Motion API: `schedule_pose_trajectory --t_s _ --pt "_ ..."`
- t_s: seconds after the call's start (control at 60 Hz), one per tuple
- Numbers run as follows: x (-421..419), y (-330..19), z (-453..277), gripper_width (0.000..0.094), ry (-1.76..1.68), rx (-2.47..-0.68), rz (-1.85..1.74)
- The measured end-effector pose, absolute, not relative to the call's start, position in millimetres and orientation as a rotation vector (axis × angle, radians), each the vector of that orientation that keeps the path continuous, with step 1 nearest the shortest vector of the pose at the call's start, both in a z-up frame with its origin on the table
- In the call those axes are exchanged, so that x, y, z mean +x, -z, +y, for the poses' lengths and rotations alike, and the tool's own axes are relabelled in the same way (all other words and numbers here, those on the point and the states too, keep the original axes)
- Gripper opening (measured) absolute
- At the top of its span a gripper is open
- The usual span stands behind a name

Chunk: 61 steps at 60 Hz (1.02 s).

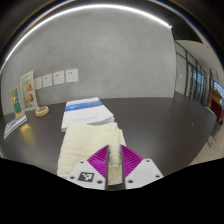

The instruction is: Fold towel

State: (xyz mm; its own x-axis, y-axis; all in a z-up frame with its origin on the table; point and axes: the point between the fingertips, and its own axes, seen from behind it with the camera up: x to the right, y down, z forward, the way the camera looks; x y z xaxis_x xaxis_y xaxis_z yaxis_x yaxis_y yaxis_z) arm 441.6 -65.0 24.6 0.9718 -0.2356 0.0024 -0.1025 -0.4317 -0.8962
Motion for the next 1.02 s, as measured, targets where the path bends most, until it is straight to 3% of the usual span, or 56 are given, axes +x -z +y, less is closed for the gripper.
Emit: schedule_pose_trajectory --t_s 0.133,0.317,0.7,1.017 --pt "439.9 -55.0 -87.6 0.0798 0.229 -1.98 0.248" --pt "361.2 -83.3 -151.0 0.0771 0.249 -1.987 0.152" --pt "18.9 -92.7 -285.8 0.077 -0.035 -1.981 -0.161" --pt "-34.3 -93.2 -326.3 0.0772 -0.013 -1.971 -0.221"
